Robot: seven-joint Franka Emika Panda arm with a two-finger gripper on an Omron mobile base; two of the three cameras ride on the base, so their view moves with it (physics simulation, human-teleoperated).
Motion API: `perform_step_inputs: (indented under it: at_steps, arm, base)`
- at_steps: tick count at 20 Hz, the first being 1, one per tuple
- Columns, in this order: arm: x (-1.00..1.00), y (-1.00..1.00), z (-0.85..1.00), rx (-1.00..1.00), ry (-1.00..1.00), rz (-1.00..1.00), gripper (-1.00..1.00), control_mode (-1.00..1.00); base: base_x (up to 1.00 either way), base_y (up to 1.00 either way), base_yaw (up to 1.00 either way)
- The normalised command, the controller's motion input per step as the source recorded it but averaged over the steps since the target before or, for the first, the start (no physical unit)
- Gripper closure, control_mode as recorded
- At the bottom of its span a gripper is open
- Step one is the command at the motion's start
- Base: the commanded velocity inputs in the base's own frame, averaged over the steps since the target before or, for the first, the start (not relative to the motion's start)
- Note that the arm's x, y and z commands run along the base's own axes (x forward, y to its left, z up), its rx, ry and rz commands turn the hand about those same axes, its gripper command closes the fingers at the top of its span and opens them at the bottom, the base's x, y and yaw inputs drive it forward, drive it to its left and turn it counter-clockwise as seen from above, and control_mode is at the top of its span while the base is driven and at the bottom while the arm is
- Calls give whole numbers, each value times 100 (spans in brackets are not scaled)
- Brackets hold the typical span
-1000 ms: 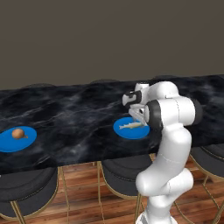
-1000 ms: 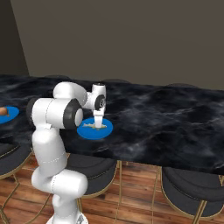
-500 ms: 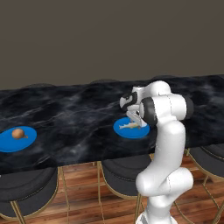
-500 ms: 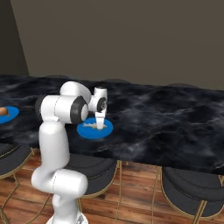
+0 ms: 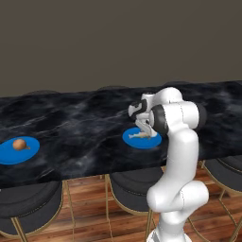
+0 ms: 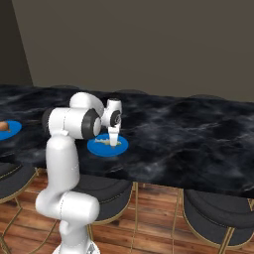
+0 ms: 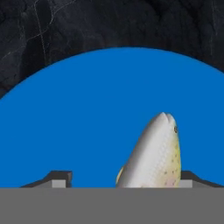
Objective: Transport the fish and onion to the fridge. Place the fish on the rack containing meat and place the onion on the rack containing the vegetable, ensuring meats and vegetables are on different racks.
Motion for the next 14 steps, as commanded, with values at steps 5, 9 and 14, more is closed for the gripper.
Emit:
perform_step_inputs:
  at_steps: [5, 9, 14]
  arm:
    - [0, 35, -45, 0, 0, -2, 100, -100]
    - [0, 28, -45, 0, 2, -5, 100, -100]
    - [-2, 1, -12, 0, 11, -6, 100, -100]
  base:
    - [0, 0, 0]
    - [0, 0, 0]
    - [0, 0, 0]
